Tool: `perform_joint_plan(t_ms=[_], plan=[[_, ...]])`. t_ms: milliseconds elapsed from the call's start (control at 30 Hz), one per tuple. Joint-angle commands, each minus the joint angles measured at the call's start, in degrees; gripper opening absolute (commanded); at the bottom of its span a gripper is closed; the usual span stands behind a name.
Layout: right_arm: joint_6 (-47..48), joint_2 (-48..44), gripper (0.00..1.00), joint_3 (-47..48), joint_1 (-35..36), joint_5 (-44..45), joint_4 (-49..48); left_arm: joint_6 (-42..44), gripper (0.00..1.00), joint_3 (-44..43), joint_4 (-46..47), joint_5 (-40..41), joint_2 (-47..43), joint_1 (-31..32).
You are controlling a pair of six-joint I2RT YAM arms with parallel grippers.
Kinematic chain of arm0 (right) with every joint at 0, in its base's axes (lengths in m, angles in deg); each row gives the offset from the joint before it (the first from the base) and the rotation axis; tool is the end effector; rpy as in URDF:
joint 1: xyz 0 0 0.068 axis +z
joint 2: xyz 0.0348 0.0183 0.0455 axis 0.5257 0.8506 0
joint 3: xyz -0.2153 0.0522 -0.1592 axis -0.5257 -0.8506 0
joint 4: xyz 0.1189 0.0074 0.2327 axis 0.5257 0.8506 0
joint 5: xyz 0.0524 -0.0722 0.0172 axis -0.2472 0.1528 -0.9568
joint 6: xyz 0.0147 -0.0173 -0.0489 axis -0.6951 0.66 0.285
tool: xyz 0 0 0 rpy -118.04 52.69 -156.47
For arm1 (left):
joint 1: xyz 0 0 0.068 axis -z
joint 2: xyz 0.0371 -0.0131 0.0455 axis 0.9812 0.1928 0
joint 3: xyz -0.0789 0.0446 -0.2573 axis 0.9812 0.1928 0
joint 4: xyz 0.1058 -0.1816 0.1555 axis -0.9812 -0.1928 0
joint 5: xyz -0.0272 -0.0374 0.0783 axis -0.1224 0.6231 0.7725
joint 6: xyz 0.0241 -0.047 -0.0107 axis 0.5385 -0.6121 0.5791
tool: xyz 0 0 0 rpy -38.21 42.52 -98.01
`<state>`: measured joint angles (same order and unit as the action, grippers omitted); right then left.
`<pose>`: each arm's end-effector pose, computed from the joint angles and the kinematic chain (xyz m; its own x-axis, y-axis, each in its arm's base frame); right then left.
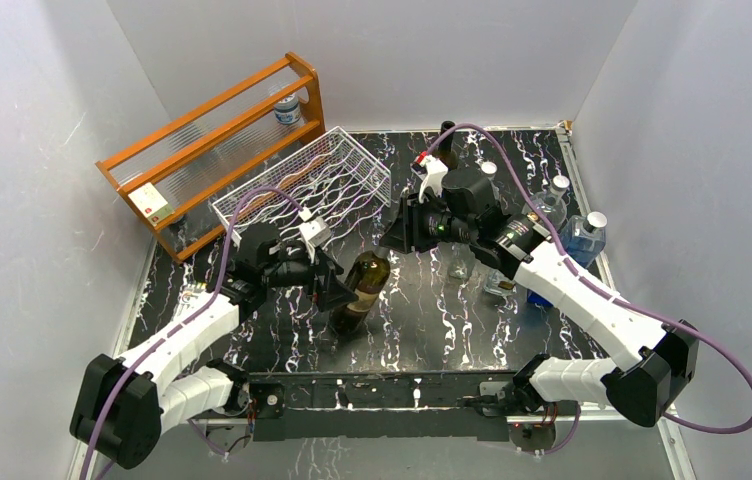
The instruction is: Put the wine bottle on the wine rack
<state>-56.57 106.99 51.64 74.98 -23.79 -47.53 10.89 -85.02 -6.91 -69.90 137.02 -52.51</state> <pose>0.1948 0.1939 0.3682 -0.6302 -0.0042 -0.7765 -0.5960 0.6437 0.4802 0.1909 -0.1231 0.2482 -0.3692 0.1222 -0.9213 0.8885 0.3370 -0.3114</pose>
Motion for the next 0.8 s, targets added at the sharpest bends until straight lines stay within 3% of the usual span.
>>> perform_joint_plan(t_ms=[0, 567, 700, 767], plan=[[-4.9, -2.9, 0.16, 2.7, 0.3, -5.1, -9.2, 1.9, 0.98, 0.9, 0.3, -1.7, -1.2, 0.3], [-6.7, -4.1, 0.15, 3.7, 0.2, -11.4, -14.1, 4.1, 0.98, 3.0, -0.4, -9.8, -1.7, 0.6], [-6.6, -4.6, 0.15, 3.7, 0.3, -11.8, -14.0, 4.7, 0.93, 2.1, -2.0, -8.1, -1.7, 0.6], [-6.2, -4.8, 0.15, 3.3, 0.3, -12.2, -13.8, 4.8, 0.85, 2.0, -1.5, -8.5, -2.2, 0.6]])
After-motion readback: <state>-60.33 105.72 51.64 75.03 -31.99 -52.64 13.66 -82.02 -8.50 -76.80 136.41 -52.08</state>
